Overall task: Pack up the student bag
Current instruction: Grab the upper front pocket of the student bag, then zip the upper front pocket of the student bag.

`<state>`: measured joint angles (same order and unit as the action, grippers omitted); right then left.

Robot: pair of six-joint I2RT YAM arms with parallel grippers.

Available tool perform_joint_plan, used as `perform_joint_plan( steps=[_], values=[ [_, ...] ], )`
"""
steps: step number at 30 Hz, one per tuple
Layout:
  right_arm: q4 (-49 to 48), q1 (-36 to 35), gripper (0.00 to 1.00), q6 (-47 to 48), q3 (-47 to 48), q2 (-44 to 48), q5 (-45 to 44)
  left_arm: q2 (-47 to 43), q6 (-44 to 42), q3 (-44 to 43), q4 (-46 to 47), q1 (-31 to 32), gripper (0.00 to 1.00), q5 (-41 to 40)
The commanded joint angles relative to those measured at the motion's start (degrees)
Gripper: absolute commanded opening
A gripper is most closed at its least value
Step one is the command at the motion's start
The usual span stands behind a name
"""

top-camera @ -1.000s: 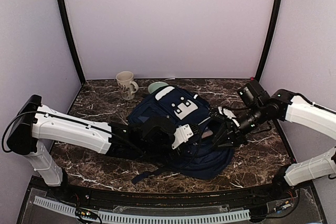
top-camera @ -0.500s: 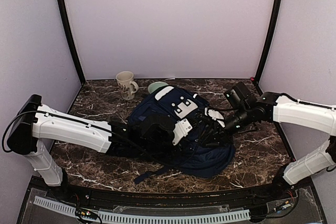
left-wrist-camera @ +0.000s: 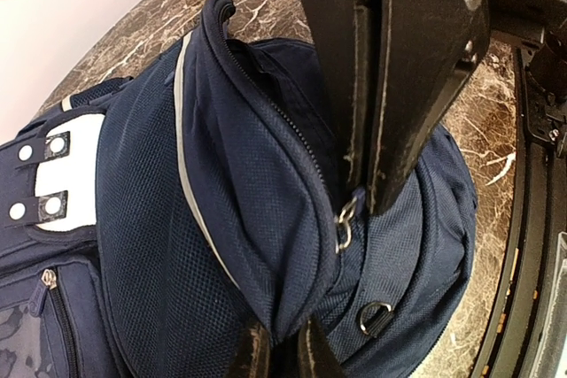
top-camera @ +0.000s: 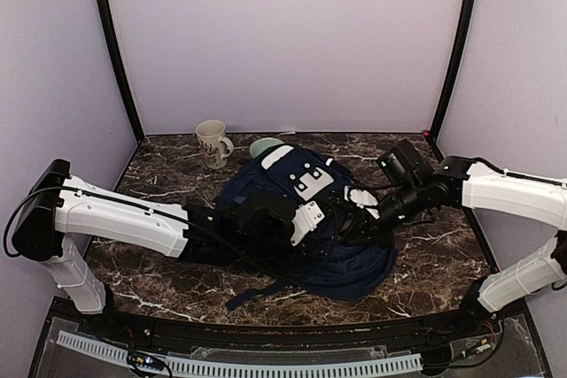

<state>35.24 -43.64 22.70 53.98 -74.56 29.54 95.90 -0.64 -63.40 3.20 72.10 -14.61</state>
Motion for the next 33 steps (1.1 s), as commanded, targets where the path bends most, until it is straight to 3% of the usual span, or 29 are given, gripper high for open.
perform_joint_plan(
  steps=[1, 10, 20, 26, 27, 33],
  values=[
    [7.0, 0.4, 0.00, 4.6, -1.5, 3.1, -6.5, -2.8, 2.3, -1.0, -1.5, -0.7, 0.00, 1.2],
    [15.2, 6.6, 0.00, 12.3, -2.6, 4.3, -9.0, -5.1, 4.3, 4.4, -10.3, -0.2, 0.00, 6.5],
    [17.5, 12.4, 0.00, 20.8, -3.9, 0.9, -14.8, -12.0, 8.4, 11.6, -17.6, 0.3, 0.00, 3.6],
    [18.1, 12.0, 0.00, 21.1, -0.6, -0.2, -10.5, -18.8, 11.9, 15.2, -25.2, 0.3, 0.00, -0.7],
    [18.4, 11.2, 0.00, 20.8, 0.2, -0.5, -9.7, -19.9, 12.1, 15.4, -26.4, 0.3, 0.01, -1.0],
    [18.6, 3.7, 0.00, 17.2, 3.3, -0.2, -6.2, -23.5, 9.9, 12.9, -26.2, 3.5, 0.39, -5.7]
  ],
)
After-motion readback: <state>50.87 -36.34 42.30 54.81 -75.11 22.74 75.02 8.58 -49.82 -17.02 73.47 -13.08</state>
